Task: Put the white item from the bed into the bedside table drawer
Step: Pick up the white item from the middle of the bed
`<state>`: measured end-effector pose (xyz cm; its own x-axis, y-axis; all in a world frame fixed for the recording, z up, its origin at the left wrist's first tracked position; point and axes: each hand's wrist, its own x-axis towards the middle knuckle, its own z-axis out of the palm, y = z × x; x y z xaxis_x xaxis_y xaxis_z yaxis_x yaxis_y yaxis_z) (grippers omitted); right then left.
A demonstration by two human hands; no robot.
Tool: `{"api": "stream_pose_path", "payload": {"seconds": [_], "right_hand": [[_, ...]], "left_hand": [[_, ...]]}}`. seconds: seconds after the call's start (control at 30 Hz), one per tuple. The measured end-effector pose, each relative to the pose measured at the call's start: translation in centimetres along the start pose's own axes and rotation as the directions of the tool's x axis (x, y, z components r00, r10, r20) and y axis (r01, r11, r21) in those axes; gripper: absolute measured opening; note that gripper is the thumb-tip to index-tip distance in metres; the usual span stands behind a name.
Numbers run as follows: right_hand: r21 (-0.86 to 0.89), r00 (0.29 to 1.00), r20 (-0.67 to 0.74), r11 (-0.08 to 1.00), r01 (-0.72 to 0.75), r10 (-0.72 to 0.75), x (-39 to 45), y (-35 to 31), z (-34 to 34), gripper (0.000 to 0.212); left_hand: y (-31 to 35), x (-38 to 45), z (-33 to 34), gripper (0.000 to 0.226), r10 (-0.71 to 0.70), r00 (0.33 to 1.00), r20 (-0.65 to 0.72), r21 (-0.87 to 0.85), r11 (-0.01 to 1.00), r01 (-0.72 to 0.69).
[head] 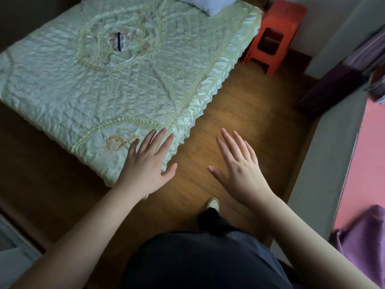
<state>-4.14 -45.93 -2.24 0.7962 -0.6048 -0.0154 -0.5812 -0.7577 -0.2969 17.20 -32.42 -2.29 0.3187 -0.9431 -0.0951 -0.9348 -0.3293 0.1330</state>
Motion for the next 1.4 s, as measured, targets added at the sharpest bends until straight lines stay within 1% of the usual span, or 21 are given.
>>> {"api": "stream_pose_path", "payload": {"seconds": [0.13,0.23,0.37,0.47,0.57,0.7,0.8,0.9,1.03,1.1,1.2,1.3,1.4], "right_hand": [[0.039,1.0,0.001,0.999,-0.003,0.003,4.5,4.4,-2.1,0.075],[0.071,1.0,-0.002,0.997,0.026,-0.026,7.9,6.3,-3.2,0.074],[0.113,0.999,-0.004,0.993,0.045,-0.045,13.2,7.9,-3.9,0.074],[0.137,0.997,0.019,0.988,0.072,-0.075,17.7,8.3,-3.6,0.074],[0.14,0.993,0.051,0.985,0.102,-0.11,22.9,8.3,-3.0,0.075],[0.088,0.988,0.088,0.989,0.121,-0.129,30.4,8.3,-3.1,0.075],[0.065,0.991,0.071,0.992,0.111,-0.116,35.6,8.8,-4.5,0.075],[0.049,0.996,0.038,0.996,0.078,-0.08,40.0,9.9,-5.7,0.074],[0.046,0.998,0.053,0.999,0.021,-0.023,44.1,12.6,-6.6,0.074],[0.037,0.998,0.065,0.999,0.017,-0.02,46.3,14.1,-6.7,0.074],[0.072,0.997,0.069,0.997,0.02,-0.025,50.3,17.0,-6.7,0.074],[0.093,0.996,0.07,0.994,0.051,-0.058,54.3,20.5,-6.9,0.074],[0.101,0.988,0.096,0.989,0.112,-0.121,58.2,23.5,-7.6,0.074]], "left_hand": [[2.6,6.7,-1.2,0.072,0.005,1.0,0.009,-0.011,1.0,-0.005],[3.3,10.9,-2.2,0.071,0.023,1.0,0.002,0.006,1.0,-0.023],[2.3,15.5,-2.7,0.071,-0.04,0.999,0.003,-0.019,0.999,0.04],[0.7,18.1,-2.3,0.072,-0.08,0.996,0.025,-0.02,0.997,0.081],[-2.2,21.6,-2.0,0.072,-0.111,0.994,0.015,0.003,0.994,0.111],[-6.9,27.4,-2.6,0.072,-0.177,0.984,-0.002,-0.01,0.984,0.177],[-9.3,31.3,-3.3,0.073,-0.192,0.981,0.017,-0.053,0.98,0.192],[-10.7,35.1,-3.6,0.073,-0.161,0.987,0.029,-0.053,0.985,0.162],[-11.6,40.8,-4.1,0.073,-0.129,0.991,0.026,-0.06,0.99,0.131],[-11.7,43.9,-4.4,0.072,-0.121,0.992,0.024,-0.059,0.991,0.123],[-11.1,48.4,-4.3,0.072,-0.131,0.991,0.025,-0.057,0.99,0.132],[-10.0,53.0,-4.2,0.073,-0.177,0.984,0.012,-0.051,0.983,0.177],[-9.8,57.3,-5.2,0.076,-0.258,0.966,-0.021,-0.082,0.963,0.255]]}}
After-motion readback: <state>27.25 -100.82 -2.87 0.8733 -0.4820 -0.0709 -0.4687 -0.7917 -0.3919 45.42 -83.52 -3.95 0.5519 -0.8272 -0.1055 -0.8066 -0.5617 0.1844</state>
